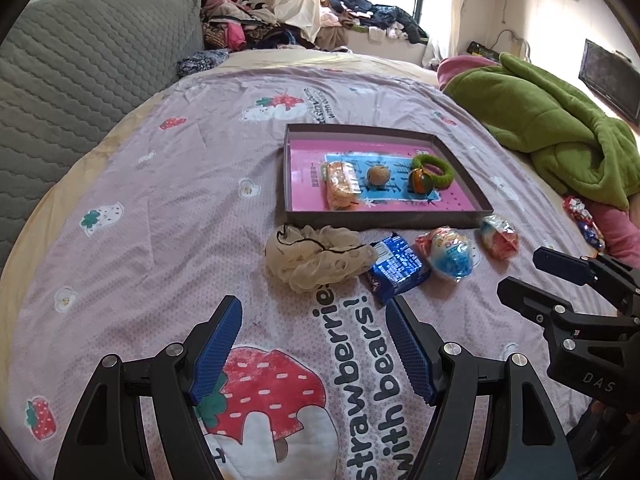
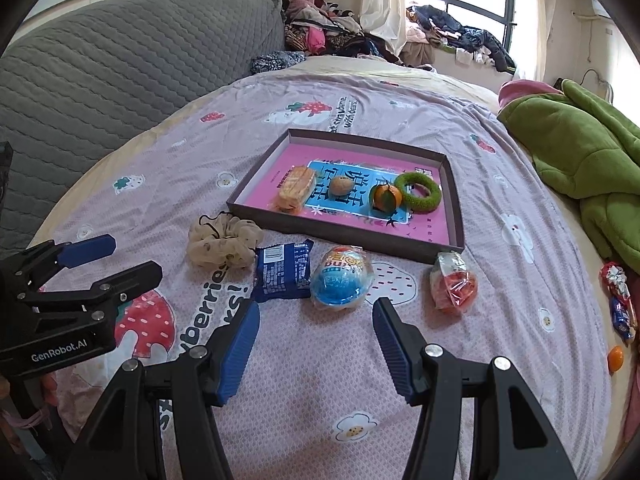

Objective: Organize objects
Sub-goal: 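Move both grippers back toward the remaining items beside the tray, then move the left gripper to the blue snack packet while the right approaches the blue egg toy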

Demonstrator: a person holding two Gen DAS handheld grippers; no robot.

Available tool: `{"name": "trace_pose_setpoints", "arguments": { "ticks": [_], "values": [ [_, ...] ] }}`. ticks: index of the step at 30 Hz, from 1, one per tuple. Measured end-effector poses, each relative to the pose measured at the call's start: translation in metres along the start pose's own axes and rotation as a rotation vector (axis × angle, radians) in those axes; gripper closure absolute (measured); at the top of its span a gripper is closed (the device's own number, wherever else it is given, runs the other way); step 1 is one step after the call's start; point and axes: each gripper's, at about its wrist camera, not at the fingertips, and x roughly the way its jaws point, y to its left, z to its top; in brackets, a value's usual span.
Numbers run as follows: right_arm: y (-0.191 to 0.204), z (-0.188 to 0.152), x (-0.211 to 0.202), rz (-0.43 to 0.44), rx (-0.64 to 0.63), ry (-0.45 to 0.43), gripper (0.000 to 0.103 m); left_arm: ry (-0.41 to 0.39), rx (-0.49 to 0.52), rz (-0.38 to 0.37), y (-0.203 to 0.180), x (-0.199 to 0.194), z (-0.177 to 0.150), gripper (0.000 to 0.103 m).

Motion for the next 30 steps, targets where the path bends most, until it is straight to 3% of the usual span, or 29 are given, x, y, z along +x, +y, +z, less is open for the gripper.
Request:
{"name": "trace_pose_setpoints", "arguments": {
  "ticks": [30],
  "values": [
    [-0.015,0.006,0.046,0.005,0.051,0.053,0.045,0.043,0.014,-0.008,-0.001,0.044,0.013,0.027]
  ]
}}
